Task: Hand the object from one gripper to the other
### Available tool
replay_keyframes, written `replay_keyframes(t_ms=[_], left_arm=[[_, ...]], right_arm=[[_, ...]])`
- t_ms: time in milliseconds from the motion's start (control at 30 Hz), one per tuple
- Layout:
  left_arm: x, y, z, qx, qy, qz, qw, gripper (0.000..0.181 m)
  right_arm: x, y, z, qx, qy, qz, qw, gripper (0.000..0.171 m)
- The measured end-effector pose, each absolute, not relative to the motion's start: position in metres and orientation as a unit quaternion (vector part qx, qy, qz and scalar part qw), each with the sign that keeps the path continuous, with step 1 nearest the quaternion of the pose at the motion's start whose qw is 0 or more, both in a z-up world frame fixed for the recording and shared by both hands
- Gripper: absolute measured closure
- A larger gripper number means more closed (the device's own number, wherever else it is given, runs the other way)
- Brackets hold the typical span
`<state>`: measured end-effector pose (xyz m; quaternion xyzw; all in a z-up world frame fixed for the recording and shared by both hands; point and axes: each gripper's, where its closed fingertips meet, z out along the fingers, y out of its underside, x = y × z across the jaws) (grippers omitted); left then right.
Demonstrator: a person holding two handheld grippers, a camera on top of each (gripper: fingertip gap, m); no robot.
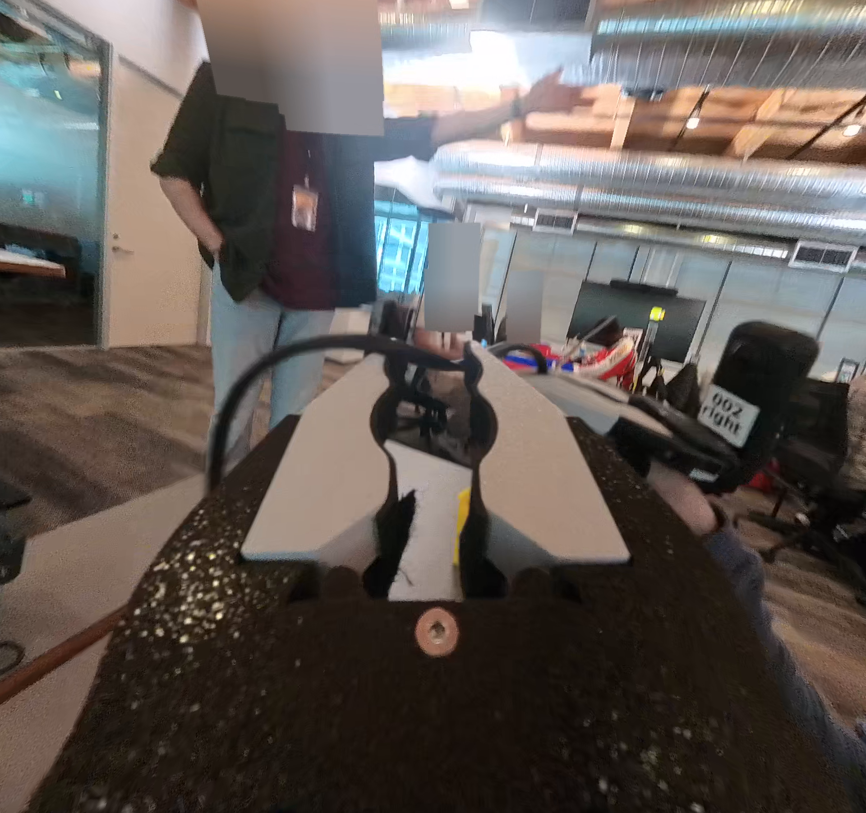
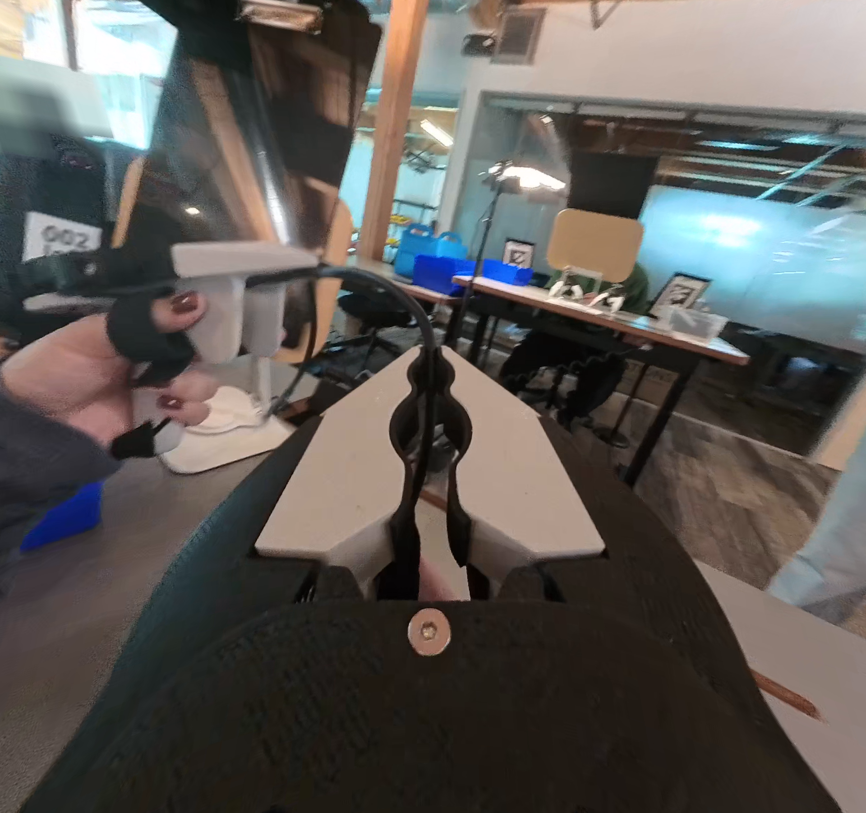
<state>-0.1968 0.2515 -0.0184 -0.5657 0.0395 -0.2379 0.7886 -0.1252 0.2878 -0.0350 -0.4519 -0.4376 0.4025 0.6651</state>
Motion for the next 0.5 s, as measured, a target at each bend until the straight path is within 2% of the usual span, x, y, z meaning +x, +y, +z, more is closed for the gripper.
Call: replay_keyframes(t_ms=[100, 233, 333, 500], left_arm=[[-0.189, 0.258, -0.035, -0.619, 0.059, -0.233, 0.748, 0.143], [-0.193, 0.264, -0.056, -0.678, 0.072, -0.182, 0.709, 0.142], [-0.197, 0.265, -0.061, -0.693, 0.081, -0.131, 0.704, 0.141], [-0.151, 0.261, -0.042, -0.63, 0.175, -0.131, 0.745, 0.117]], right_arm=[[-0.106, 0.307, -0.02, -0.462, -0.374, 0.368, 0.715, 0.171], [-0.07, 0.331, -0.001, -0.468, -0.272, 0.314, 0.78, 0.171], [-0.061, 0.337, -0.002, -0.478, -0.265, 0.301, 0.782, 0.171], [-0.077, 0.326, -0.009, -0.473, -0.308, 0.371, 0.737, 0.171]])
